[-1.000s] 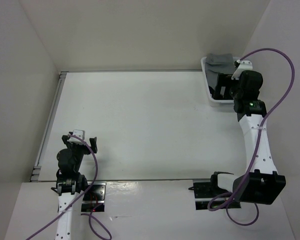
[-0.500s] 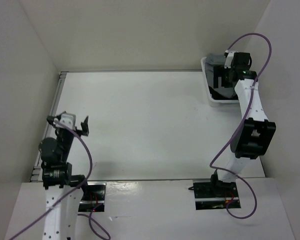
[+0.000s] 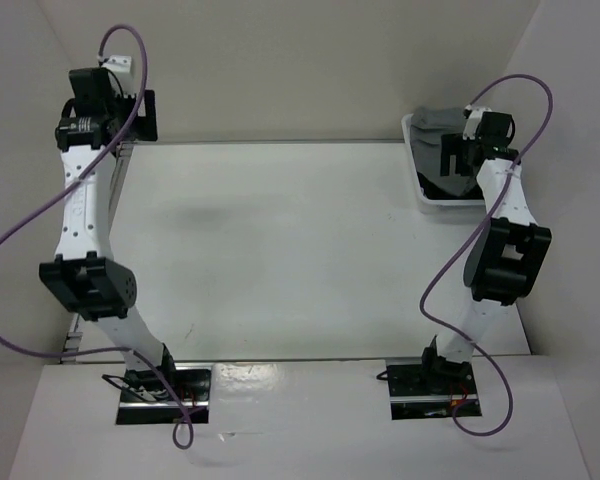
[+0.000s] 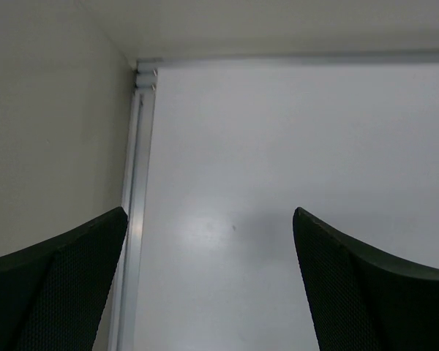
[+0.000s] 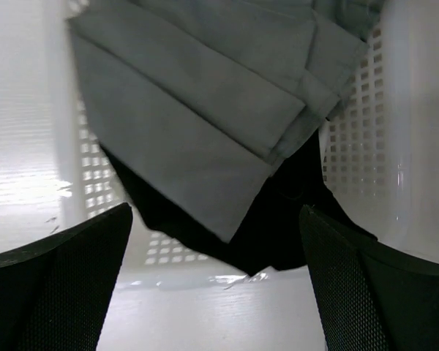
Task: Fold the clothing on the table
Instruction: Grab the skirt from the pile
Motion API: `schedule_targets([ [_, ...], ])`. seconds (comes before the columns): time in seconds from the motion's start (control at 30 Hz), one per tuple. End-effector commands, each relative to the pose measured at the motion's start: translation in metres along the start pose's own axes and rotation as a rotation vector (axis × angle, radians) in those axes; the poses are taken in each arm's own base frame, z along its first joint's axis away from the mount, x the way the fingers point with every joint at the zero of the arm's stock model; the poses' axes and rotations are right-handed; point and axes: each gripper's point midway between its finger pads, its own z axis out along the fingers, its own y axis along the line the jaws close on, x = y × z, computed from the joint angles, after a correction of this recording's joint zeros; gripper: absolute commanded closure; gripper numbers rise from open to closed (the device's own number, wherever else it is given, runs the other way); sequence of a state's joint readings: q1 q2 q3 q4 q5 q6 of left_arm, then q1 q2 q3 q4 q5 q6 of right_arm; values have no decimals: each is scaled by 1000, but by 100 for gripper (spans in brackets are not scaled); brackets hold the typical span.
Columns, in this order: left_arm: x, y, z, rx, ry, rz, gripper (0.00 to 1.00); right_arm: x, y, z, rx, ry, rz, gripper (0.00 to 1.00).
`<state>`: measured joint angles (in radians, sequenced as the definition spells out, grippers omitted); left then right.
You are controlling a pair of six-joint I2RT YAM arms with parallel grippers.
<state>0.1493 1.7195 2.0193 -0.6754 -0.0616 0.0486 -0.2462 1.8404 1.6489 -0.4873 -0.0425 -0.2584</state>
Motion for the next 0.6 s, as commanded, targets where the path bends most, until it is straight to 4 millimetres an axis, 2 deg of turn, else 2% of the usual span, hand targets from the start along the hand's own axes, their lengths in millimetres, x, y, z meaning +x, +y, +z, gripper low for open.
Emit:
schedule_targets([
  [0.0,80,-3,1,57,371,34,0,-15,-24,18,34,-56,28,2],
  [0.1,100,-7,16,69,429,-12,0,-11,-28,28,38,-43,54,2],
  [0.13,89,-6,21,59,366,-22,0,-14,-29,29,39,-47,54,2],
  [0.2,90,-1,25,31,331,-53,0,-13,-28,34,38,-43,63,2],
  [0.23,100,-4,34,44,321,-56,0,-11,-28,39,38,-41,63,2],
  [0.27,98,-7,30,56,293,-67,0,-5,-28,47,36,-31,64,2],
  [0.3,97,-10,36,64,256,-68,0,0,-28,52,41,-16,65,2],
  [0.33,104,-11,37,65,259,-68,0,2,-28,55,40,-7,65,2],
  [0.37,127,-14,38,69,297,-69,0,12,-26,63,33,23,67,2],
  [0.43,151,-16,41,62,330,-77,0,12,-22,65,7,27,68,2],
  [0.47,143,-15,39,58,305,-86,0,12,-22,65,7,27,68,2],
  [0.5,157,-18,41,57,320,-101,0,11,-22,67,7,26,68,2],
  [0.57,161,-20,38,63,311,-112,0,11,-20,70,-2,24,77,2],
])
